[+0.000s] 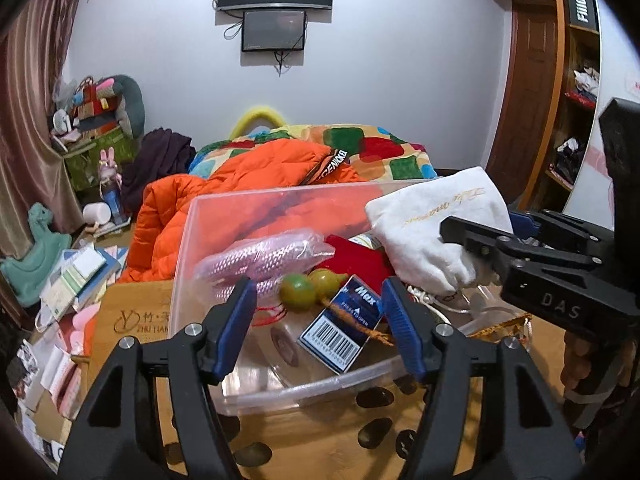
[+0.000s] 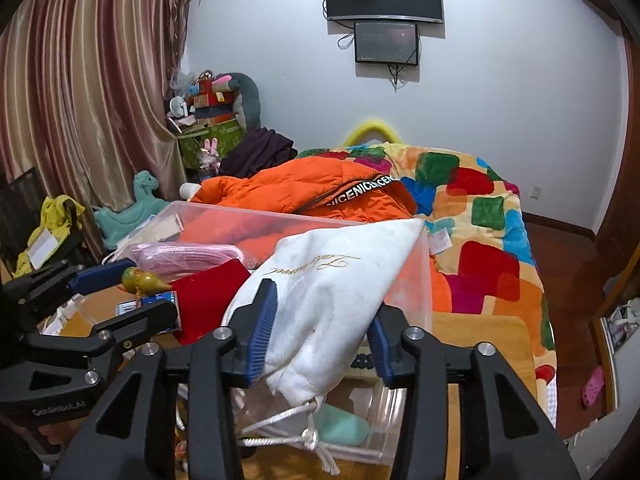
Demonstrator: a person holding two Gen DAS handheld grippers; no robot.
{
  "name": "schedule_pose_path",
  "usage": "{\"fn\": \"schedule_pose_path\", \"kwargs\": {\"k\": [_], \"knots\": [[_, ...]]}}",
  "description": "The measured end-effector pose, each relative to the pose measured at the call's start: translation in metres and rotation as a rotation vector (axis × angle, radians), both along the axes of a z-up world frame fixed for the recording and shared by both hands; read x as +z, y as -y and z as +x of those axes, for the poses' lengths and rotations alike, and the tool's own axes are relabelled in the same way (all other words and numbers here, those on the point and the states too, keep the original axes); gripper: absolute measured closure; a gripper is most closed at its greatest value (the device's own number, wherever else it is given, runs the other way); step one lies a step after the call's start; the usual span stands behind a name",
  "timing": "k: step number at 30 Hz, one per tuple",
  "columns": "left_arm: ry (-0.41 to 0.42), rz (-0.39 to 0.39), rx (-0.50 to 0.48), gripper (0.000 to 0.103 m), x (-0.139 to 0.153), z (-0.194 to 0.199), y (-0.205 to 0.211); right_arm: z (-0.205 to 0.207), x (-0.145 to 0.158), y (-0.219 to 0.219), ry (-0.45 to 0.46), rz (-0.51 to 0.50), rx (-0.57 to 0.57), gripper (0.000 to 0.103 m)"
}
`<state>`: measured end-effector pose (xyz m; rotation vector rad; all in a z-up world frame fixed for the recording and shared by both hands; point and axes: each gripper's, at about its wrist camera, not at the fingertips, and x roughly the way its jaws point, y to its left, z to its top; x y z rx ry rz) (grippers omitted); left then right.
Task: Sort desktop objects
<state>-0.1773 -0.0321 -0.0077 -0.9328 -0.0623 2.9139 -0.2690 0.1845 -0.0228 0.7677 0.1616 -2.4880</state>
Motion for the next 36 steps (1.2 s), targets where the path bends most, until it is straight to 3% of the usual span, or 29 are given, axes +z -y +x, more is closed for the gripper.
{"fn": "schedule_pose_path", "kwargs": {"k": [4, 8, 13, 15, 22, 29, 36], "knots": [[0.005, 0.014, 0.010, 0.039, 0.001, 0.005, 0.003, 0.009, 0.005, -0.006, -0.020, -0.005, -0.015, 0.052], [-0.005, 0.025, 0.011, 0.038, 0.004, 0.011, 0.004, 0.023, 0.017, -0.013, -0.064, -0.036, -0.034, 0.034], [-0.027, 0.025, 0.019, 0.034, 0.010, 0.022, 0.002, 0.046, 0.033, -0.018, -0.126, -0.050, -0.046, 0.029], [-0.033, 0.028, 0.019, 0.032, 0.013, 0.026, 0.002, 0.054, 0.037, -0.021, -0.137, -0.060, -0.047, 0.022], [-0.036, 0.033, 0.048, 0.021, 0.018, 0.037, 0.004, 0.077, 0.042, -0.027, -0.182, -0.037, -0.102, 0.021], [-0.054, 0.028, 0.095, 0.005, 0.020, 0.061, 0.003, 0.096, 0.035, -0.037, -0.158, -0.047, -0.122, 0.015], [-0.061, 0.029, 0.142, 0.005, 0.019, 0.086, -0.002, 0.118, 0.016, -0.048, -0.097, -0.065, -0.128, 0.014]]}}
